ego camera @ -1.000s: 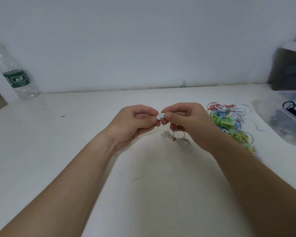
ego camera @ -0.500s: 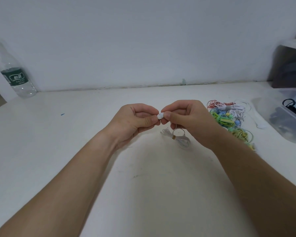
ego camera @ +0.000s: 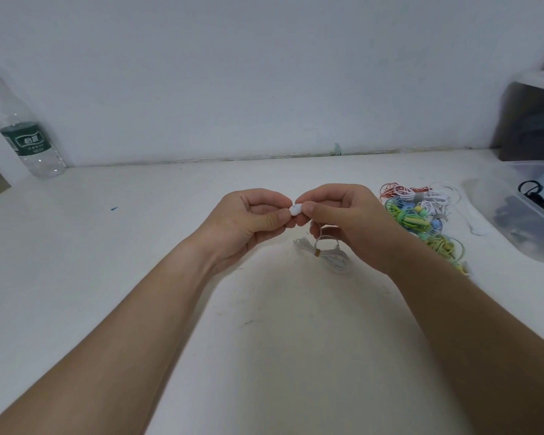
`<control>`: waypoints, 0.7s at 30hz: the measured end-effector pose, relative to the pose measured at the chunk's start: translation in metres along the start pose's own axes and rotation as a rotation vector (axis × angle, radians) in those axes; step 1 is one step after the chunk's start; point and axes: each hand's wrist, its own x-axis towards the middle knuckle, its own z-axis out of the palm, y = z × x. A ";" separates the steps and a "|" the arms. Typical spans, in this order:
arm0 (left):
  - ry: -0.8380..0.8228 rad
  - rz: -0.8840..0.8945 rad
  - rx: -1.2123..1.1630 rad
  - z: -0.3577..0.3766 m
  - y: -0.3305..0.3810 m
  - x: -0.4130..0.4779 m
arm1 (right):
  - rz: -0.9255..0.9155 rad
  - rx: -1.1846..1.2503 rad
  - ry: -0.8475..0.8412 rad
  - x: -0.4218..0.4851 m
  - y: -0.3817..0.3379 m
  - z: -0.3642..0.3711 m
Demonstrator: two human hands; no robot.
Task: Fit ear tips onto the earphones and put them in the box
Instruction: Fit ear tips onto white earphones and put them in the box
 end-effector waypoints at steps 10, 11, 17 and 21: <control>-0.007 0.022 0.005 0.000 -0.001 0.000 | -0.084 -0.071 0.052 -0.001 0.000 0.004; 0.001 0.025 0.011 0.000 -0.001 0.000 | -0.095 -0.092 0.055 -0.001 -0.001 0.004; -0.013 0.028 -0.005 0.000 -0.002 0.002 | -0.050 -0.028 0.027 -0.002 -0.002 0.003; 0.008 0.068 0.160 -0.001 -0.003 0.001 | 0.000 0.019 0.025 -0.002 -0.003 0.001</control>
